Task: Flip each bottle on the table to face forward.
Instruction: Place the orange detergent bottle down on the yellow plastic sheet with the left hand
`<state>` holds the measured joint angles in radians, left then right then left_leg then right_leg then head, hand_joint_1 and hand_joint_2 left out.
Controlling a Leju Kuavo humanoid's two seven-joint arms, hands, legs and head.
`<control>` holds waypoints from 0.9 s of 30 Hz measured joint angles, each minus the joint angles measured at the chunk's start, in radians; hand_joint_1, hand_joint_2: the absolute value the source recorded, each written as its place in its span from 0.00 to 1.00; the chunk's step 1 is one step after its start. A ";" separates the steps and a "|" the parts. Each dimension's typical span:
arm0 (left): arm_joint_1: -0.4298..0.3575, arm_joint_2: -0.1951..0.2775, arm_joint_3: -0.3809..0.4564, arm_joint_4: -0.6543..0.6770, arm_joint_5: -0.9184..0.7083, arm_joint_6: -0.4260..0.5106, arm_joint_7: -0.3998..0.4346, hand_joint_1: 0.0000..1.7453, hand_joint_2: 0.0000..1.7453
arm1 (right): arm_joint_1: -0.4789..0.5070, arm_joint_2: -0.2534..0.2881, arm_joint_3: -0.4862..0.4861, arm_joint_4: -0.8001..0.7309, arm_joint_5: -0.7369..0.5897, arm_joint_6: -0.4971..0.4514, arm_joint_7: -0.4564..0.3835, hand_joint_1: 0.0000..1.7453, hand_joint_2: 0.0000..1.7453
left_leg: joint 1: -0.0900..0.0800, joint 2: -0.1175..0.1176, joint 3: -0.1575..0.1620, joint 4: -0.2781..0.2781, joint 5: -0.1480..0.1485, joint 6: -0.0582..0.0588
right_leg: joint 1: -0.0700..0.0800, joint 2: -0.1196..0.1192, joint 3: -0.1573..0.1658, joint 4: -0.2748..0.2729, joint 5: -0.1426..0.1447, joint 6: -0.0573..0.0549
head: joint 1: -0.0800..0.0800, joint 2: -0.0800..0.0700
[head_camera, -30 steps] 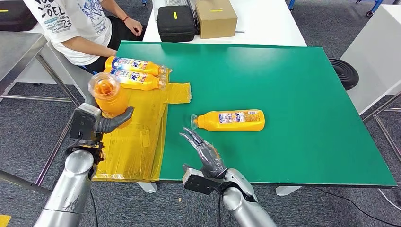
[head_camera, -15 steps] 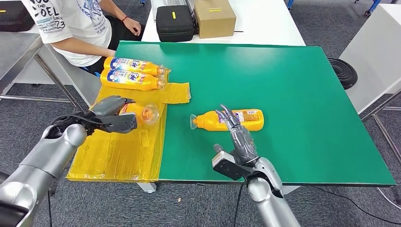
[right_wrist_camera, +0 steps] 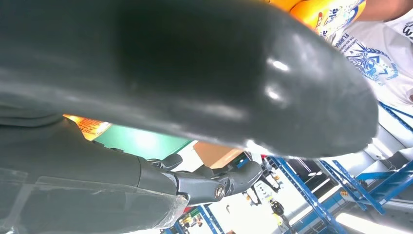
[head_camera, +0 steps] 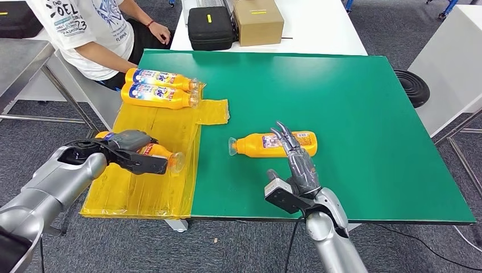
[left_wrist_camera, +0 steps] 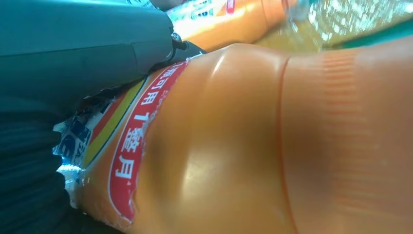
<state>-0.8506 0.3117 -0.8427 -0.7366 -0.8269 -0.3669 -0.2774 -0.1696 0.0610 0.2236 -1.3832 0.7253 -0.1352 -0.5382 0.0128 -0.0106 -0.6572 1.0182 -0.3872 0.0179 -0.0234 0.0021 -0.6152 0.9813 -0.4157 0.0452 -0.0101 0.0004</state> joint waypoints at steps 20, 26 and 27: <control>-0.038 -0.043 -0.099 0.158 0.057 -0.032 -0.032 0.83 1.00 | 0.005 0.007 -0.011 0.009 -0.016 -0.009 -0.018 0.00 0.00 | 0.000 0.000 0.000 0.000 0.000 0.000 | 0.000 0.000 0.000 0.000 0.000 0.000 | 0.000 0.000; -0.031 -0.063 -0.112 0.189 0.062 -0.010 -0.030 0.77 1.00 | 0.005 0.014 -0.011 0.016 -0.016 -0.009 -0.018 0.00 0.00 | 0.000 0.000 0.000 0.000 0.000 0.000 | 0.000 0.000 0.001 0.000 0.000 0.000 | 0.000 0.000; -0.030 -0.066 -0.114 0.192 0.062 -0.008 -0.029 0.70 1.00 | 0.005 0.015 -0.011 0.017 -0.016 -0.009 -0.018 0.00 0.00 | 0.000 0.000 0.000 0.000 0.000 0.000 | 0.000 0.000 0.001 0.000 0.000 0.000 | 0.000 0.000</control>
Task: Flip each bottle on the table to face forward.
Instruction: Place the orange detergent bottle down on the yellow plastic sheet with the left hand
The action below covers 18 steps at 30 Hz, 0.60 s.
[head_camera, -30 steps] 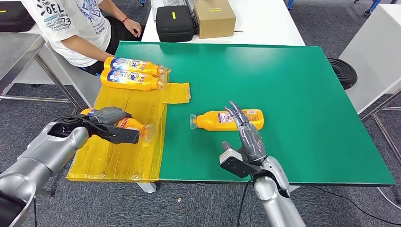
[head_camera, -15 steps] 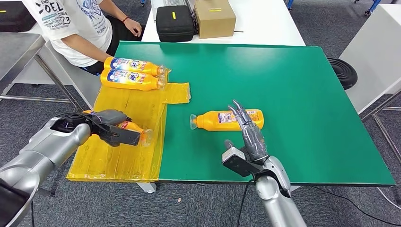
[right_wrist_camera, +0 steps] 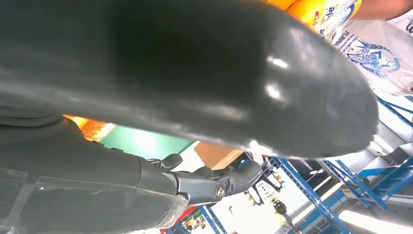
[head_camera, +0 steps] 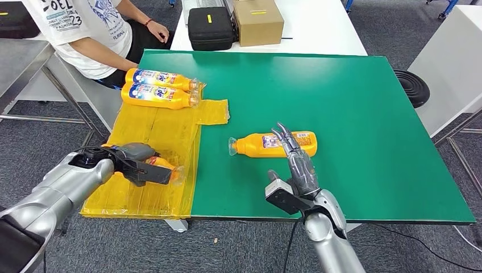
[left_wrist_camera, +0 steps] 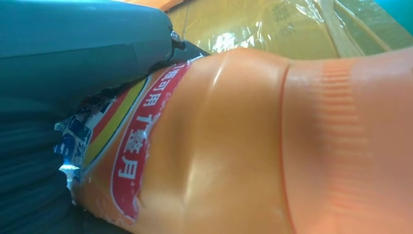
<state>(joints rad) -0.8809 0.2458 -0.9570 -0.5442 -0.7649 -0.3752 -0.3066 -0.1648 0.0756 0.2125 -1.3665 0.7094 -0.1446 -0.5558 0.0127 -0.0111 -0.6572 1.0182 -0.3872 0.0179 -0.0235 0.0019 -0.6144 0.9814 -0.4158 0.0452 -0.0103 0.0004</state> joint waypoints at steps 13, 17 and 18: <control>0.003 -0.044 -0.013 0.057 -0.007 0.034 0.014 0.00 1.00 | 0.001 0.004 0.000 0.010 0.001 0.001 0.003 0.00 0.00 | 0.000 -0.001 0.001 0.000 0.000 0.000 | 0.000 0.000 0.001 0.000 0.000 0.000 | 0.000 0.000; 0.002 -0.050 -0.014 0.066 -0.007 0.034 0.014 0.00 1.00 | 0.001 0.004 -0.002 0.013 0.001 0.001 0.003 0.00 0.00 | 0.000 -0.001 0.001 0.000 0.000 0.000 | 0.000 0.000 0.001 0.000 0.000 0.000 | 0.000 0.000; 0.002 -0.051 -0.014 0.067 -0.006 0.034 0.014 0.00 1.00 | 0.001 0.004 -0.002 0.013 0.002 0.001 0.003 0.00 0.00 | 0.000 -0.001 0.001 0.000 0.000 0.000 | 0.000 0.000 0.002 0.000 0.000 0.000 | 0.000 0.000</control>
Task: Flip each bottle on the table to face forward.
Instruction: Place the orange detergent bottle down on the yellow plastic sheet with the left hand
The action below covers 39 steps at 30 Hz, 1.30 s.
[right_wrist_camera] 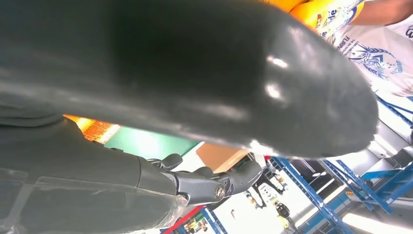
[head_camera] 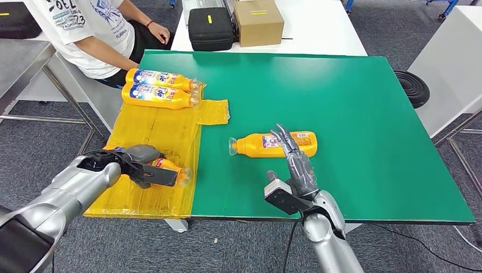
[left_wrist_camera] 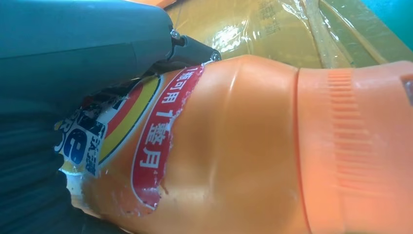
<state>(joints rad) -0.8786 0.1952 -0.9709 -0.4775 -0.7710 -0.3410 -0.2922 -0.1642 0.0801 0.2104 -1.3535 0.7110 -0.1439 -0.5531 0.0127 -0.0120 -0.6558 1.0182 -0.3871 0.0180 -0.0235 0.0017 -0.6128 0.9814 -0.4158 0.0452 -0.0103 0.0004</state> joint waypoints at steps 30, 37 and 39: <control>-0.064 0.054 0.000 -0.051 0.063 -0.096 -0.033 0.00 1.00 | 0.000 -0.012 -0.012 0.020 0.014 -0.015 0.006 0.00 0.00 | 0.000 0.000 0.000 0.000 0.000 0.000 | 0.000 0.000 0.000 0.000 0.000 0.000 | 0.000 0.000; -0.065 0.076 -0.006 -0.087 0.065 -0.127 -0.037 0.00 0.00 | -0.009 -0.014 -0.014 0.023 0.015 -0.015 0.017 0.00 0.00 | 0.000 0.000 0.000 0.000 0.000 0.000 | 0.000 0.000 0.000 0.000 0.000 0.000 | 0.000 0.000; -0.066 0.081 -0.010 -0.094 0.065 -0.131 -0.039 0.00 0.00 | -0.011 -0.014 -0.017 0.024 0.014 -0.016 0.018 0.00 0.00 | 0.000 0.000 0.000 0.000 0.000 0.000 | 0.000 0.000 0.000 0.000 0.000 0.000 | 0.000 0.000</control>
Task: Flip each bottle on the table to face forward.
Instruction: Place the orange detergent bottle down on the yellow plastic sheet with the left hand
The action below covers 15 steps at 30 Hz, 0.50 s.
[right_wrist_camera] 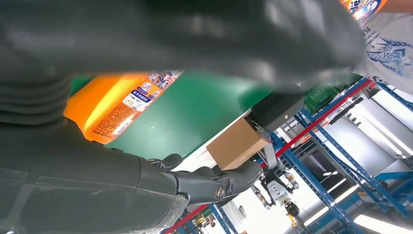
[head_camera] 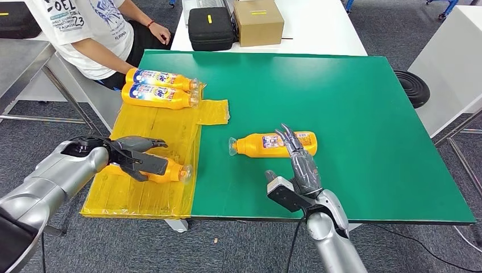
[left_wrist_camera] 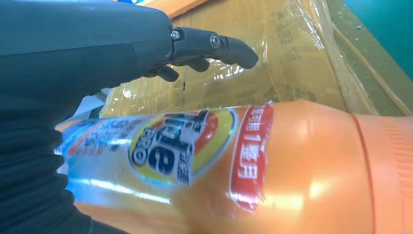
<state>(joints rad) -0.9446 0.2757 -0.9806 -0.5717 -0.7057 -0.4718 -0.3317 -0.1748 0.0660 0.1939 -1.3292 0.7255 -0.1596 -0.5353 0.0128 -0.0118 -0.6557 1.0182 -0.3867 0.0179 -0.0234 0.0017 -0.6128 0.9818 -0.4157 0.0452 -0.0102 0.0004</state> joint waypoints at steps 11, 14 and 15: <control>-0.003 0.039 -0.020 -0.051 0.010 -0.034 -0.024 0.00 0.00 | -0.001 0.000 -0.013 0.003 -0.008 -0.002 0.013 0.00 0.00 | 0.000 0.000 0.000 0.000 0.000 0.000 | 0.000 0.000 0.000 0.000 0.000 0.000 | 0.000 0.000; -0.003 0.055 -0.025 -0.070 0.014 -0.040 -0.027 0.00 0.00 | -0.001 0.000 -0.014 0.003 -0.009 -0.002 0.016 0.00 0.00 | 0.000 0.000 0.000 0.000 0.000 0.000 | 0.000 0.000 0.000 0.000 0.000 0.000 | 0.000 0.000; -0.003 0.060 -0.026 -0.076 0.015 -0.042 -0.029 0.00 0.00 | -0.001 0.000 -0.015 0.003 -0.009 -0.002 0.016 0.00 0.00 | 0.000 0.000 0.000 0.000 0.000 0.000 | 0.000 0.000 0.000 0.000 0.000 0.000 | 0.000 0.000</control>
<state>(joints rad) -0.9479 0.3354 -1.0062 -0.6473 -0.6904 -0.5135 -0.3603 -0.1754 0.0662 0.1792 -1.3260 0.7168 -0.1614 -0.5193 0.0129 -0.0116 -0.6557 1.0182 -0.3867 0.0179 -0.0233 0.0018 -0.6130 0.9819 -0.4157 0.0451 -0.0103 0.0004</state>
